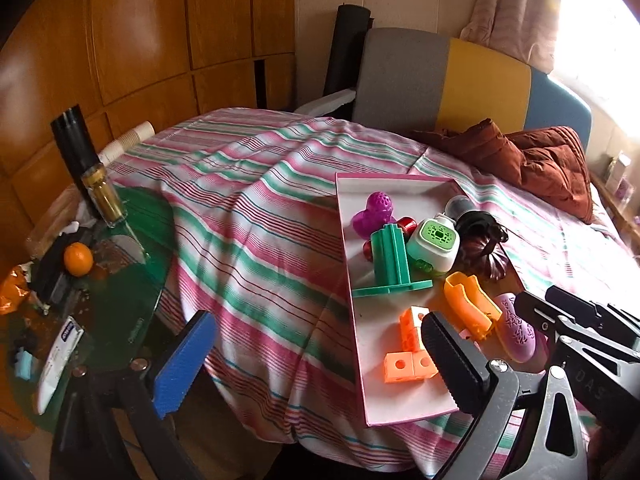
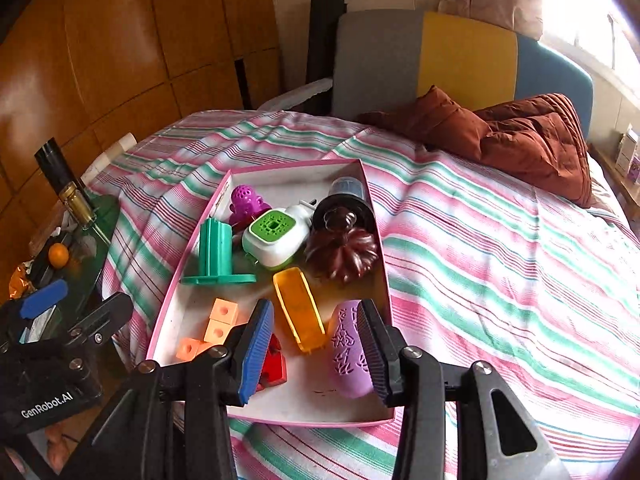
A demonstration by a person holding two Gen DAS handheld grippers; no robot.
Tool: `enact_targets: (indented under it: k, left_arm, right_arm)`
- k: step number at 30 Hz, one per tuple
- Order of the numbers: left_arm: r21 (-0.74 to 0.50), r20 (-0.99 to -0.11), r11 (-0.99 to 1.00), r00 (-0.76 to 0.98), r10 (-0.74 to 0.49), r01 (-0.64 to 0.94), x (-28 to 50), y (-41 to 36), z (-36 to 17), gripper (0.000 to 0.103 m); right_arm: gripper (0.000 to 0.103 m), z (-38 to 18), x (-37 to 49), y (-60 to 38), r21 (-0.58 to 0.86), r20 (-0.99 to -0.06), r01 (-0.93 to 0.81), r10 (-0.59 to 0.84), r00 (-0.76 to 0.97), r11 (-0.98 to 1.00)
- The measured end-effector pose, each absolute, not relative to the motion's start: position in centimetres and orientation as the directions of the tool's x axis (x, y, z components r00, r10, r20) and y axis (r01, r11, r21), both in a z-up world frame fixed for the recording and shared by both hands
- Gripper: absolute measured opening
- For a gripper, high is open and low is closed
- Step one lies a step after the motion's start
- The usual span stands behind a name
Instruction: Organize rigid objects
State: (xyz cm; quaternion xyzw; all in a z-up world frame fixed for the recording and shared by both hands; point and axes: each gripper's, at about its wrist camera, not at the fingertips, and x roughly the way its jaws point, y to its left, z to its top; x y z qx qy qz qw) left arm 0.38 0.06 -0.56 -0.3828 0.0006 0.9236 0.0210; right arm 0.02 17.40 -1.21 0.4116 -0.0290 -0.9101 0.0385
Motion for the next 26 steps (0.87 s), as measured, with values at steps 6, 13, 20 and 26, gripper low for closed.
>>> enact_targets:
  k: [6,13,20,26]
  left_arm:
    - [-0.005,-0.678,-1.0,-0.735,0.009,-0.008,1.4,-0.1,0.1,0.103]
    - [-0.051,-0.669,-0.999,-0.742,0.039,-0.007,1.8,-0.4,0.6,0.103]
    - [-0.072,-0.654,-0.997,-0.755,0.045,0.003,2.0,-0.6,0.7,0.102]
    - [-0.055,-0.657,-0.998,-0.754,0.024,0.017,1.9,-0.6,0.6,0.102]
  right_arm:
    - [0.043,-1.3,0.6,17.9,0.1,-0.744,0.03,-0.095,-0.662,-0.995]
    - [0.043,-1.4,0.7,17.6,0.104,-0.738,0.03,-0.097,-0.667,-0.994]
    - [0.043,-1.4,0.8,17.3,0.099,-0.737,0.033,-0.096,-0.669,-0.995]
    - [0.043,-1.3,0.9,16.9,0.088,-0.733,0.042,-0.093,-0.673,-0.995]
